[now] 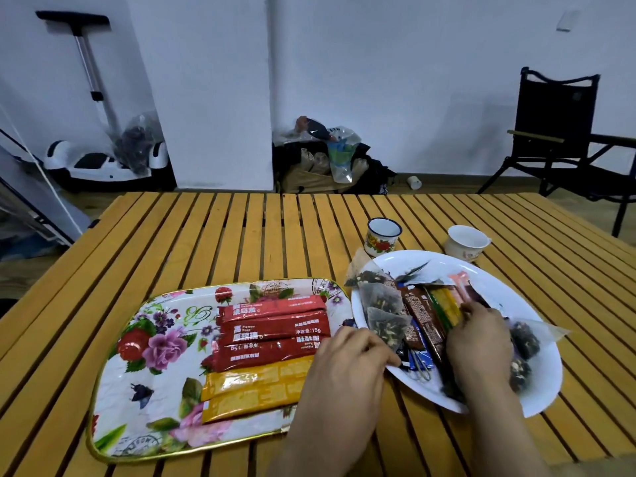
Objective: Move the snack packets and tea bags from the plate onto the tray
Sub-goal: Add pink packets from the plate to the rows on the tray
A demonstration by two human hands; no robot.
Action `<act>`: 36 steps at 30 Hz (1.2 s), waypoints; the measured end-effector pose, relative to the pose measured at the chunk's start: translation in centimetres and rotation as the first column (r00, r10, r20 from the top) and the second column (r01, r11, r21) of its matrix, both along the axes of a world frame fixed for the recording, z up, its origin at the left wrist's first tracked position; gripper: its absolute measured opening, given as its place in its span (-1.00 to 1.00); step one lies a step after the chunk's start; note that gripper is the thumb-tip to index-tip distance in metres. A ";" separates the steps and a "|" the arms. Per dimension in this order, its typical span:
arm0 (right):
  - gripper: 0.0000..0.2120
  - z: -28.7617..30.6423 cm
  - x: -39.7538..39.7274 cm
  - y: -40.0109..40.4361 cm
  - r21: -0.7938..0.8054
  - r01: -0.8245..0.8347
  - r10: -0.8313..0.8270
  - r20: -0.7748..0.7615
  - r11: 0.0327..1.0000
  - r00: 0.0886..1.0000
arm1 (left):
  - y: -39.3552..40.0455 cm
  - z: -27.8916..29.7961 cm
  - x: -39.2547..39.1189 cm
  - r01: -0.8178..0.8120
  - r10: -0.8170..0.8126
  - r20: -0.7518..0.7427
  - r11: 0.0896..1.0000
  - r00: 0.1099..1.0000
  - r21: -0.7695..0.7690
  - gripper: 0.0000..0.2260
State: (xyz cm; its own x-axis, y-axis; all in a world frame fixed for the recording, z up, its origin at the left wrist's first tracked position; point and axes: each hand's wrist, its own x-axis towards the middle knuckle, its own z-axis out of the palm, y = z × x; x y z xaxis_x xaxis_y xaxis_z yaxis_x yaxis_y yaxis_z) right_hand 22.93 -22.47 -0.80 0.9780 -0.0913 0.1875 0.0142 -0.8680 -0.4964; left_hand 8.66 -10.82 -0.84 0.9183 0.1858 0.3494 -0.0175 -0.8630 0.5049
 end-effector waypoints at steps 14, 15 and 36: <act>-0.60 0.2 -0.5 0.3 -0.176 0.016 -0.041 -0.143 0.984 0.989 | 0.4 0.2 -0.1 0.012 -0.016 -0.038 0.996 0.999 -0.089 -0.81; -0.59 0.3 -0.5 0.3 -0.184 0.012 -0.039 -0.145 0.983 0.989 | 0.4 0.3 -0.1 0.014 -0.018 -0.041 0.995 0.999 -0.094 -0.80; -0.88 3.4 -0.4 0.0 0.282 -0.061 0.078 -0.050 0.957 0.996 | 1.8 0.9 -0.1 -0.041 0.061 0.042 0.931 0.997 -0.363 -0.81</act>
State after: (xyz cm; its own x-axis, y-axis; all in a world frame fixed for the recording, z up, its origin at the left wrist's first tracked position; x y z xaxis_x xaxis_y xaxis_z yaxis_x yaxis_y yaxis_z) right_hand 22.58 -22.42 2.62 0.9924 -0.0631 0.1055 0.0327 -0.6920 -0.7211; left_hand 8.53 -9.05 0.10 0.8867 0.3545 0.2968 -0.0129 -0.6228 0.7822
